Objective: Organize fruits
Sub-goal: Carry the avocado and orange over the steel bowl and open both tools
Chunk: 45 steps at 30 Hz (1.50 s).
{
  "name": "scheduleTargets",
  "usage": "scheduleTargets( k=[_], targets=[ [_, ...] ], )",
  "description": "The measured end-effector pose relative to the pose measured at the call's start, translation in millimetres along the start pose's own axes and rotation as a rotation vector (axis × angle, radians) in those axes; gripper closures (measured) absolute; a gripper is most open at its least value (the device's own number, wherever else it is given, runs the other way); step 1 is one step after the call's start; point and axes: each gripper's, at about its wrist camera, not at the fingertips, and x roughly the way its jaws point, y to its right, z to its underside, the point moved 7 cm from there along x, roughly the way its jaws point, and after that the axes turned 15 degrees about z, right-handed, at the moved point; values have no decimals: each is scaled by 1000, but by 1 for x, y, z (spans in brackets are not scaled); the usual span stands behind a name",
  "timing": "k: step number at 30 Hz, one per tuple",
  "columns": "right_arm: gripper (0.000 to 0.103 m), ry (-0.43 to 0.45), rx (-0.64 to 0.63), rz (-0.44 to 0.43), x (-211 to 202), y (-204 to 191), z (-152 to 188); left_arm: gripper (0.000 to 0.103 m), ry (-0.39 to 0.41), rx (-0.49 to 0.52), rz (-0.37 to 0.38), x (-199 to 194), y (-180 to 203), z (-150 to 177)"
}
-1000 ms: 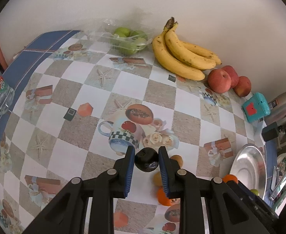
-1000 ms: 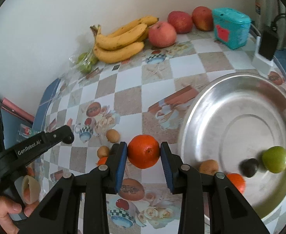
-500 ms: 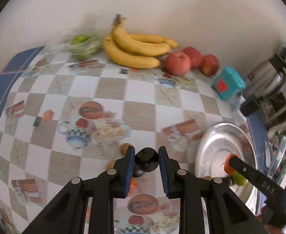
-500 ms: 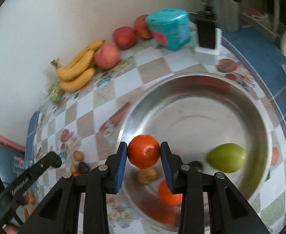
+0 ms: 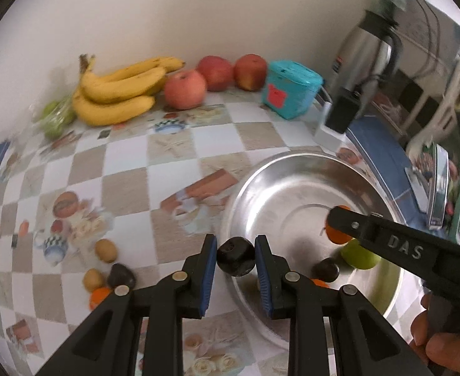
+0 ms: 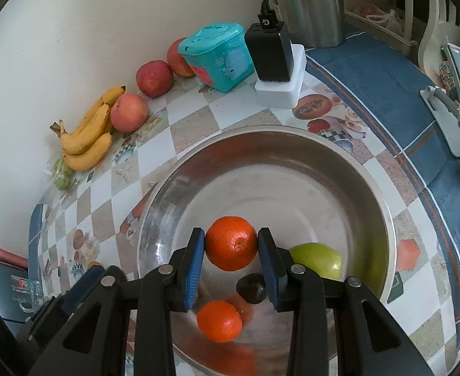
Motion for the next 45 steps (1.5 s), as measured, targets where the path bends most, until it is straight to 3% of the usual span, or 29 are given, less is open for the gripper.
scheduleTargets(
  k=[9,25,29,37,39,41,45],
  targets=[
    [66,-34,-6,20,15,1,6,76,-19,4,21,20,4,7],
    [65,-70,-25,46,21,-2,9,74,-41,-25,29,23,2,10],
    [59,-59,-29,54,19,-1,8,68,-35,-22,34,21,4,8],
    [58,-22,-51,53,6,-5,4,67,-18,-32,38,12,2,5],
    [55,-14,-59,53,3,-7,4,67,-15,-46,37,10,-1,4],
    [46,-8,-64,54,0,-8,3,67,-14,-62,26,7,-7,3],
    [46,1,-82,57,-3,-11,3,66,-20,-116,-7,0,-23,6]
  ],
)
